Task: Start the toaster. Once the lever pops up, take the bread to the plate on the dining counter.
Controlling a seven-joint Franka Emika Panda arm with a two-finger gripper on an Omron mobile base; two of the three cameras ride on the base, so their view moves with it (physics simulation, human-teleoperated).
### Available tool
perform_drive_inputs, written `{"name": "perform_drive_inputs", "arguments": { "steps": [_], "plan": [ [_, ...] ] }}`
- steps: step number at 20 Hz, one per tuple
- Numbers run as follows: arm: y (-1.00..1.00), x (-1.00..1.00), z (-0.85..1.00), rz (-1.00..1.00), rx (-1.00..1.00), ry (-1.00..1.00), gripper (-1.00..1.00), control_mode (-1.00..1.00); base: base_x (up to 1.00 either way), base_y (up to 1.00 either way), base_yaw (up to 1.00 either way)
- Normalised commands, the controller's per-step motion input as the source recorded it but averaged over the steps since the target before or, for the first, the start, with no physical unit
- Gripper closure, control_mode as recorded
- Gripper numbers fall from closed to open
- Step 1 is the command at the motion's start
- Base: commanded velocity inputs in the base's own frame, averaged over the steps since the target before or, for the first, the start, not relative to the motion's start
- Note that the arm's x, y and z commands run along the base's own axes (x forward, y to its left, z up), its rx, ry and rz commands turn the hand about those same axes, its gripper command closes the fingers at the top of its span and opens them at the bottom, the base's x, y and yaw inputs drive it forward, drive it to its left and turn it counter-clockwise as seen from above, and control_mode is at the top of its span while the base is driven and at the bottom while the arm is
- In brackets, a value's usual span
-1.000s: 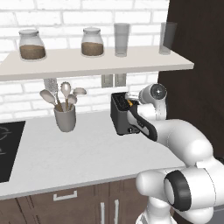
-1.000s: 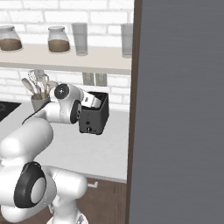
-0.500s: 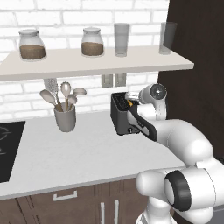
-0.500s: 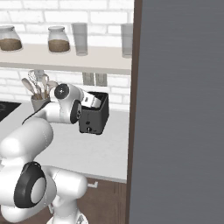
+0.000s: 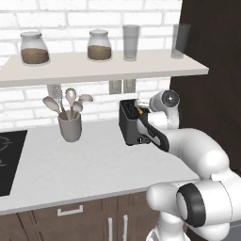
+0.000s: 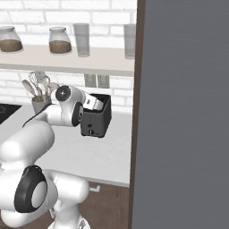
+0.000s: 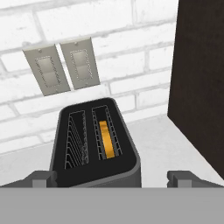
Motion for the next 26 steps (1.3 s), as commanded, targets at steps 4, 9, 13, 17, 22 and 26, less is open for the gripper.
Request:
{"name": "perform_drive_inputs", "arguments": {
  "steps": [4,9,13,17,22,26],
  "plan": [
    [0.0,0.0,0.0,0.0,0.0,0.0,-1.0,-1.0,0.0,0.0,0.0],
    [0.0,0.0,0.0,0.0,0.0,0.0,-1.0,-1.0,0.0,0.0,0.0],
    [0.0,0.0,0.0,0.0,0.0,0.0,-1.0,-1.0,0.0,0.0,0.0],
    [0.0,0.0,0.0,0.0,0.0,0.0,-1.0,-1.0,0.0,0.0,0.0],
    [0.0,0.0,0.0,0.0,0.0,0.0,-1.0,-1.0,0.0,0.0,0.0],
    [0.0,0.0,0.0,0.0,0.0,0.0,-1.0,-1.0,0.0,0.0,0.0]
  ]
}}
